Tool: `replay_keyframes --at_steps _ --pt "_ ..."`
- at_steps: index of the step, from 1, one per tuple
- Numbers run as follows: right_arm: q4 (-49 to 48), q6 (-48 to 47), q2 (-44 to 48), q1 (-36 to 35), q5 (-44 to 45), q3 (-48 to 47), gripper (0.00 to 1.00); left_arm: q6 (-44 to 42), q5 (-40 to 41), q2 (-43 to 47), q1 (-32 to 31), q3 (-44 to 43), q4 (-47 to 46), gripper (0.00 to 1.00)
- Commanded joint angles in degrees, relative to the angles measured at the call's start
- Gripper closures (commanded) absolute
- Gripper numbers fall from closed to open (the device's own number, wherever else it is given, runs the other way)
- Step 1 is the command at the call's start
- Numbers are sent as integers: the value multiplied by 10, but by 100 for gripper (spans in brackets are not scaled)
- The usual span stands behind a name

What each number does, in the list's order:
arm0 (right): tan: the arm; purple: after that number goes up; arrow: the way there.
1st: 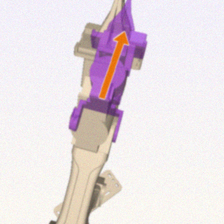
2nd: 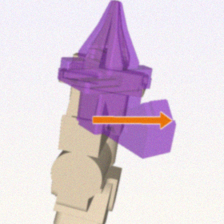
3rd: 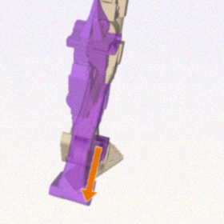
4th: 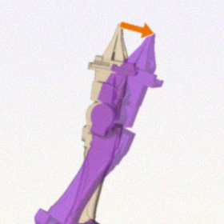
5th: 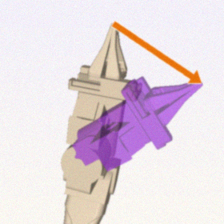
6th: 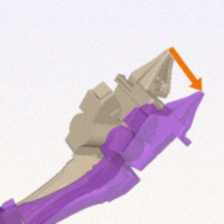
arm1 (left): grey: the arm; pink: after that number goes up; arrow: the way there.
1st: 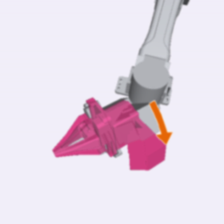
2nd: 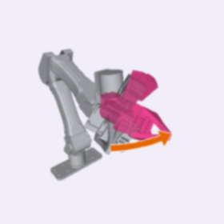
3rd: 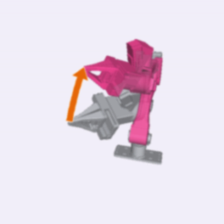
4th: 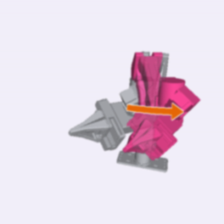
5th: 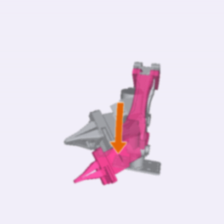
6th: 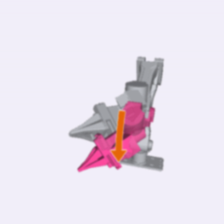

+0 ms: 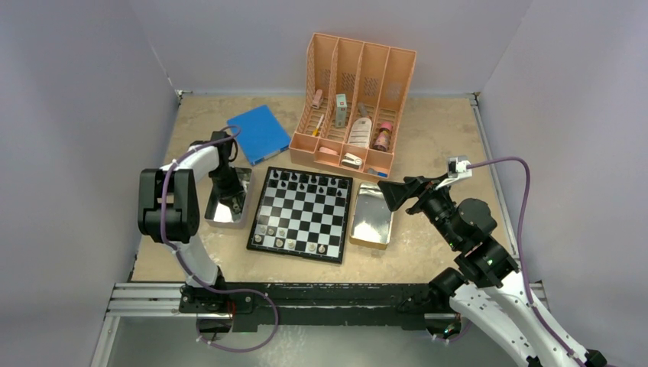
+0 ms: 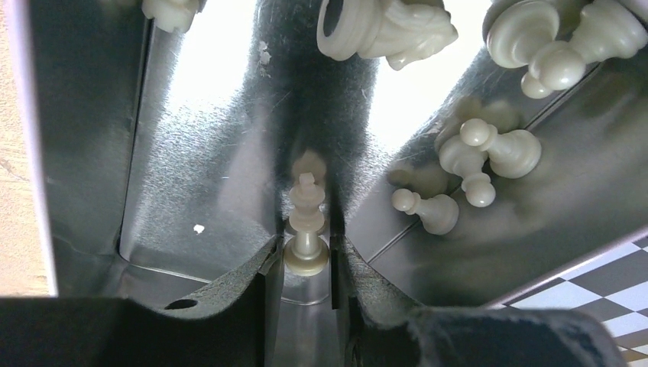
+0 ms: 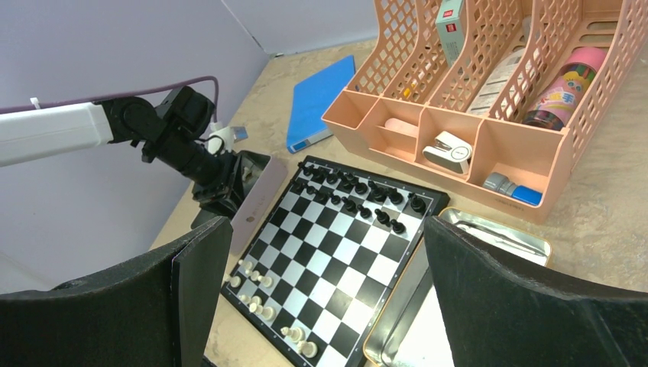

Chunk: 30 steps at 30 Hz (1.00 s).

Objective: Set up the chess pieces on the board
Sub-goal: Pick up the chess piece from the storage box, then place the chess piece on the chessboard.

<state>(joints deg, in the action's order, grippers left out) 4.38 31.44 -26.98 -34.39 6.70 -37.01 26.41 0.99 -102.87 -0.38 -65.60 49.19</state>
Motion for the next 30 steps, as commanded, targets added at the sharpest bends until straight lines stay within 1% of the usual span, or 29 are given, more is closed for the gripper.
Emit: replay_keyframes --at_steps 1,4,11,16,19,22,26,28,30 --pt "-18 -7 0 -1 9 -15 2 3 -7 36 3 3 -1 75" --pt "-18 -8 -4 -2 11 -15 2 1 -7 52 3 -3 0 81" --pt "-22 -6 -10 -2 21 -24 2 -5 -15 104 3 -31 -3 87" --pt "-29 4 -19 -1 13 -30 3 -30 -113 173 3 -30 -59 91" --pt "-30 11 -31 -2 3 -40 3 -44 -173 215 3 -23 -94 91" --pt "-32 16 -43 -1 -4 -49 4 -61 -252 246 3 -19 -120 90" --pt "-41 20 -72 -2 -26 -59 6 -82 -362 280 3 12 -170 89" --pt "-41 21 -91 -1 -35 -68 7 -103 -383 300 -12 28 -192 89" --pt "-52 20 -109 -1 -46 -76 8 -130 -369 322 -52 46 -215 90"
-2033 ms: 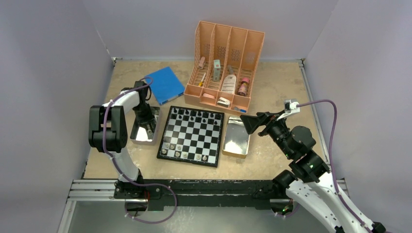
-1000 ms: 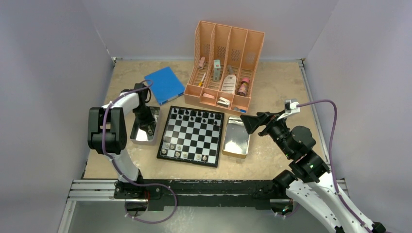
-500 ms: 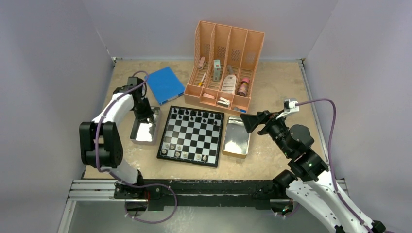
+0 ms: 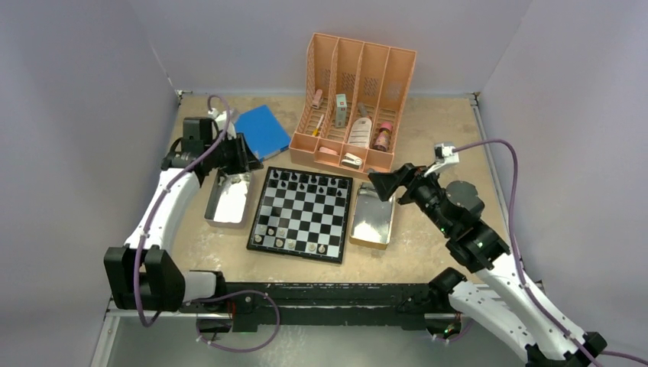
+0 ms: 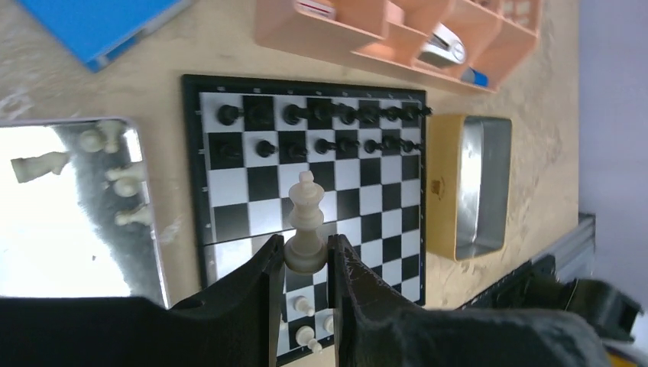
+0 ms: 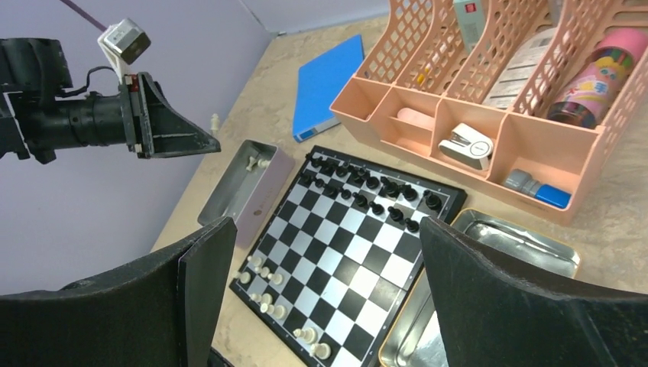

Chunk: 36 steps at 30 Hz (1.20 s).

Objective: Set up the chess pieces on the board
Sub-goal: Place the chess piece on the chessboard.

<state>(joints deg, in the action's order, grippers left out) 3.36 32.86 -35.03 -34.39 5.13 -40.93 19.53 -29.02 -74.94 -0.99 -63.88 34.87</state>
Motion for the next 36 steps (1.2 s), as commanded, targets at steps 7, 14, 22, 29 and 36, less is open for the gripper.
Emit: replay_keyframes --at_steps 7,14,22,29,36 --pt "-59 -22 -113 -2 -107 -93 25 -136 -94 102 -159 77 -130 92" --pt "-88 -13 -230 -2 -255 -125 53 -191 -142 153 -189 133 -165 94" --pt "-118 -6 -326 -48 -308 -168 52 -224 -176 161 -205 155 -174 95" --pt "-129 -8 -393 -92 -300 -204 49 -233 -189 158 -211 159 -175 95" --pt "-127 -11 -426 -107 -288 -228 49 -237 -195 164 -215 160 -177 95"
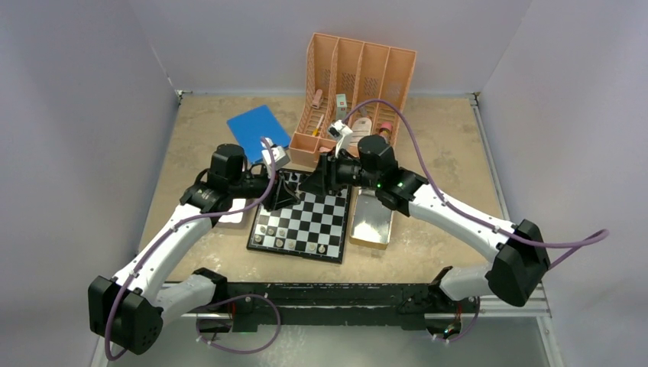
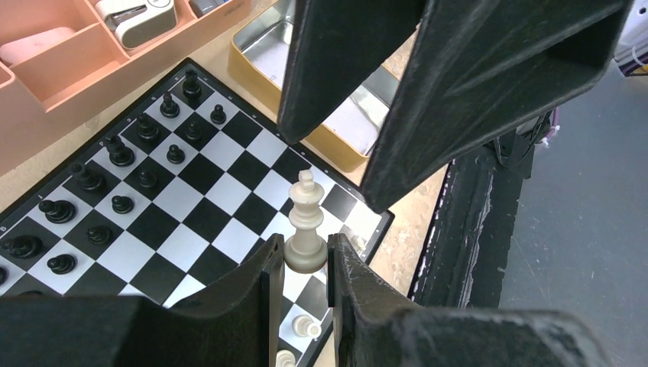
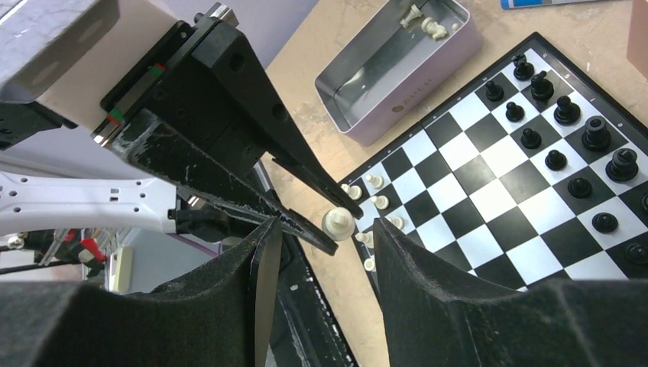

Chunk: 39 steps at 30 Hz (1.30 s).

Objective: Set up the chess pieces on the board
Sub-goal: Place the chess piece on the chessboard.

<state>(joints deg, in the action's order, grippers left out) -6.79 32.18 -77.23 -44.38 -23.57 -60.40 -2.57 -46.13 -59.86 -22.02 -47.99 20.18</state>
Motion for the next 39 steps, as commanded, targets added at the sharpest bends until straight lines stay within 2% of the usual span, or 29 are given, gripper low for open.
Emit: replay_keyframes --at_steps 1,7,12,19,24,28,29,30,36,39 --pt "-23 -4 -8 -9 -1 -36 49 -16 -25 12 -5 2 -30 95" --pt "-17 -8 -26 -18 7 -43 51 -17 -35 14 -7 4 -32 95" --pt "-17 -10 -33 -21 12 -44 57 -17 -35 17 -8 6 -35 95" --pt "-16 -12 -30 -23 20 -38 78 -16 -20 18 -9 9 -35 95" --pt "-25 -14 -6 -23 62 -16 84 1 23 7 -9 -2 -19 78" --pt "-25 -14 26 -23 126 5 84 10 44 0 -9 -10 6 72" --pt "-25 -14 33 -23 139 12 84 13 48 4 -9 -9 10 62" --pt "-25 -15 39 -23 148 15 84 17 53 9 -9 -7 11 57" --pt "-29 -21 56 -23 167 30 84 21 94 49 -9 -7 23 52" --pt "-32 -27 56 -24 170 37 84 50 133 75 -9 -8 35 50"
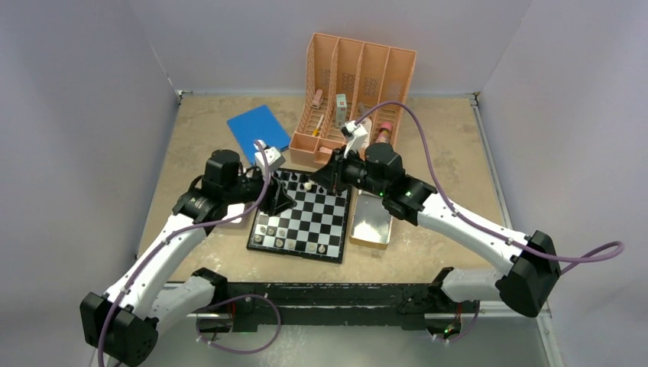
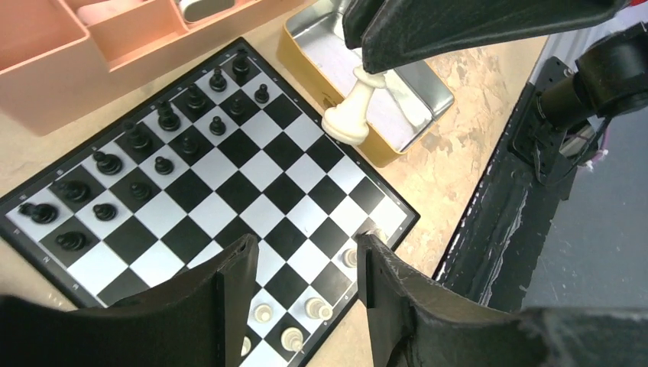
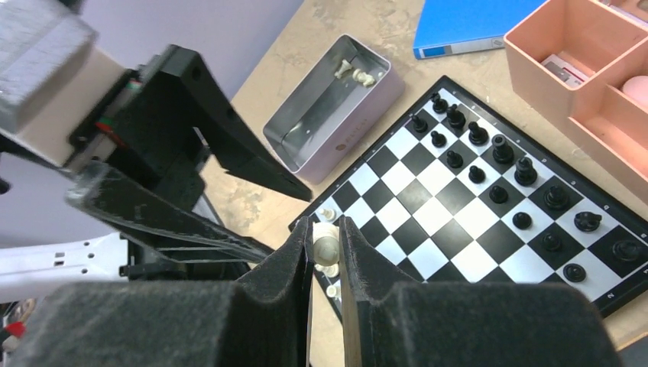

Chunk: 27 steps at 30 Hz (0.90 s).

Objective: Set up the chess pieces on the board
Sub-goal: Place the chess piece on the chessboard.

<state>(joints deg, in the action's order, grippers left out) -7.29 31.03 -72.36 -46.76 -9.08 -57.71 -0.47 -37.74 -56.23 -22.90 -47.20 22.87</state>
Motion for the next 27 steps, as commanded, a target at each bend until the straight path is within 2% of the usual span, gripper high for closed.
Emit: replay_keyframes --at_steps 1,9,16,27 --pt "-30 -19 8 -2 29 16 85 36 59 49 0 -14 7 49" --pt "-45 -71 4 -77 147 55 84 136 201 150 0 2 -9 46" --pt "-68 -118 -25 -170 259 77 84 209 323 168 0 -6 36 42" --pt "-58 -109 -113 -278 377 73 84 229 485 235 0 -12 96 40"
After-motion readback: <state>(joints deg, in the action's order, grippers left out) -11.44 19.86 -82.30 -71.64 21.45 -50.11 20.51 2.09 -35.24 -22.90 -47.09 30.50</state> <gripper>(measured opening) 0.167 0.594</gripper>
